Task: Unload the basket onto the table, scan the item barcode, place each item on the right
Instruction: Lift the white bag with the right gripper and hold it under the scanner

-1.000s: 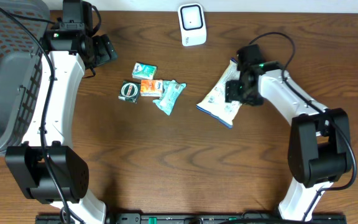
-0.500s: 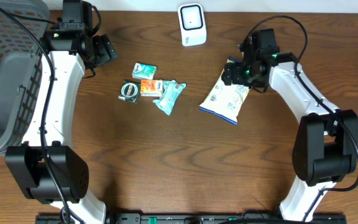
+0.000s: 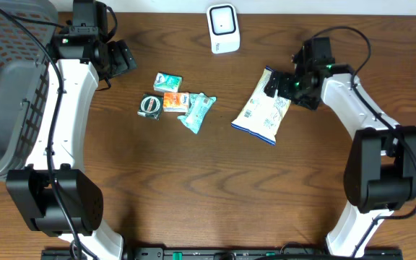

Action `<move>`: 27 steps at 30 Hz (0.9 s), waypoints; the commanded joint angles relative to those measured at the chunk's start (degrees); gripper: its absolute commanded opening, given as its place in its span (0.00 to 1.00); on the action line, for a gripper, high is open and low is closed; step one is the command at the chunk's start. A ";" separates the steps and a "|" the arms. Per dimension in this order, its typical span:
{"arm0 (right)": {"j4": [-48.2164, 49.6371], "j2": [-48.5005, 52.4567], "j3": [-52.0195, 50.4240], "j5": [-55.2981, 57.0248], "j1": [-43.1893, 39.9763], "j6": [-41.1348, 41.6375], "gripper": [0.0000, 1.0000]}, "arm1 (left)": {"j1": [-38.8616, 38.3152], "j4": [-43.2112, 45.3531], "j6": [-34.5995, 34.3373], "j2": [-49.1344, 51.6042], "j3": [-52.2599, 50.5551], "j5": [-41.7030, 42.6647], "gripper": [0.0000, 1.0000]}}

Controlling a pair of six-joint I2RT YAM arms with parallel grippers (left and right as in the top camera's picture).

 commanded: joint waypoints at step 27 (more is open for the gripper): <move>16.61 4.83 0.63 -37.75 -1.05 1.55 0.01 | -0.02 -0.02 0.33 0.33 0.33 -0.70 0.98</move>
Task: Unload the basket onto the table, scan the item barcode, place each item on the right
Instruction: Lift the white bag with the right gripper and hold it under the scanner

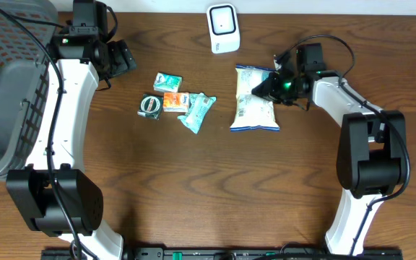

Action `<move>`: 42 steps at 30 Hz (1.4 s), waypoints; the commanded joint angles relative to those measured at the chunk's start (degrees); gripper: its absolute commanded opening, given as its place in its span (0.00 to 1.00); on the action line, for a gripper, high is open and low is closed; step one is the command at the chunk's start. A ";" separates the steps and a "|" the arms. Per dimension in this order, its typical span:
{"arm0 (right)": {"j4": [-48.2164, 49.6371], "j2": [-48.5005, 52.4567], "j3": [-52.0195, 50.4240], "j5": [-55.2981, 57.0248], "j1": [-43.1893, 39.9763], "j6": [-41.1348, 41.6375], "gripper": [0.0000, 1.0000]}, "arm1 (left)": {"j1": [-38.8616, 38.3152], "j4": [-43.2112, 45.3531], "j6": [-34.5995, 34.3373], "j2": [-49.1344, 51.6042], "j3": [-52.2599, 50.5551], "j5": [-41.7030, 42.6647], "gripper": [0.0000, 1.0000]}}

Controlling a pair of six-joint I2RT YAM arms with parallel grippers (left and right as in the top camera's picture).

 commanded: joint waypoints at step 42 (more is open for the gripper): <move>21.49 -20.46 1.42 -13.88 5.64 9.05 0.01 | -0.02 0.00 0.35 0.33 0.33 -0.72 0.98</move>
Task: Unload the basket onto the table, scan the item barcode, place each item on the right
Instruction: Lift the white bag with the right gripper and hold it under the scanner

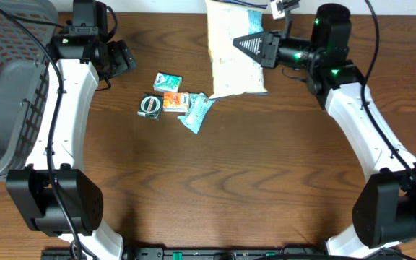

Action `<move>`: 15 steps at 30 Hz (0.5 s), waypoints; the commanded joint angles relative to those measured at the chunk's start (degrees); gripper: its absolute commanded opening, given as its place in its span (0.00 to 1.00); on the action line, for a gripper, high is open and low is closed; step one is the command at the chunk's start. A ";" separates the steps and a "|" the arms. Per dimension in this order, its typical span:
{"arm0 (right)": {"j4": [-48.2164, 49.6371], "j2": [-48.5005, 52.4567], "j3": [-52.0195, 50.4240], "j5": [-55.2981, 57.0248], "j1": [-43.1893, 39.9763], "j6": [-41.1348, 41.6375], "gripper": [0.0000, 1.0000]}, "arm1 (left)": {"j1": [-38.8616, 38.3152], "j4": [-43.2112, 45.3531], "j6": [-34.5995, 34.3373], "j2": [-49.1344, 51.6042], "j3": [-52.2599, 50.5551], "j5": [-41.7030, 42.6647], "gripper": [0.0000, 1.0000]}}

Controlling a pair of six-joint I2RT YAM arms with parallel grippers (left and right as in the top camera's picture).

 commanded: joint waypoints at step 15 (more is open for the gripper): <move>-2.01 -0.31 0.85 4.83 2.32 -0.70 0.01 | 0.00 0.00 0.33 0.35 0.33 -0.72 0.98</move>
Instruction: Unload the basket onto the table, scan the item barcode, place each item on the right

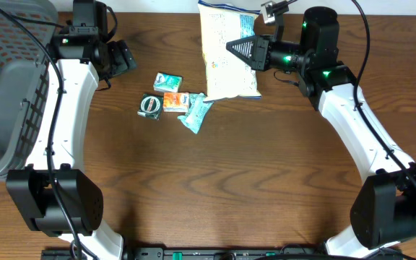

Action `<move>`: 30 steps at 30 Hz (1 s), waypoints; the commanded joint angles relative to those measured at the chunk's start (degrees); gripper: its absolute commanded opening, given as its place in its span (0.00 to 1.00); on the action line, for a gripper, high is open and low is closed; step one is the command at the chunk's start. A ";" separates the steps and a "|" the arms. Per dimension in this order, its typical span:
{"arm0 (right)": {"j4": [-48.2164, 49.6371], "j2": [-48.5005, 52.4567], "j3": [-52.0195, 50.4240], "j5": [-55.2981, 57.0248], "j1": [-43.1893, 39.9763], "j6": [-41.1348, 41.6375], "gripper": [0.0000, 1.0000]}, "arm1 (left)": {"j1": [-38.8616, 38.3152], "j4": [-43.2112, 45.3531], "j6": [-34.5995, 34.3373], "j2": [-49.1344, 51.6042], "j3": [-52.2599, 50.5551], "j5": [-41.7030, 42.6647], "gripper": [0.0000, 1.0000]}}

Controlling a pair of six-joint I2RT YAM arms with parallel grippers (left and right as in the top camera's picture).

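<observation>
My right gripper (238, 49) is shut on a white snack bag (226, 50) with blue print, held up flat above the back middle of the table. The bag covers the spot at the back edge beneath it, so the white barcode scanner is hidden from the overhead view. My left gripper (125, 58) hangs at the back left, well apart from the bag; whether it is open or shut does not show.
A cluster of small items lies left of centre: a green-white packet (167, 81), an orange packet (172, 102), a round black tape roll (149, 105) and a teal wrapper (196, 111). A grey mesh basket (9, 87) fills the far left.
The right gripper has moved a little to the left with the bag, which now sits slightly further left over the back middle. The left arm has not moved.
The right gripper was at the snack bag lying tilted on the table at the right. Then the bag lay straightened nearer the scanner. Then it was held up over the scanner, covering it, and now it is a bit further left.
</observation>
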 commanded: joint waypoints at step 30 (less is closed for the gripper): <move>-19.54 0.94 0.81 62.45 4.07 -24.72 0.01 | 0.00 0.00 0.33 0.35 0.33 -0.72 0.98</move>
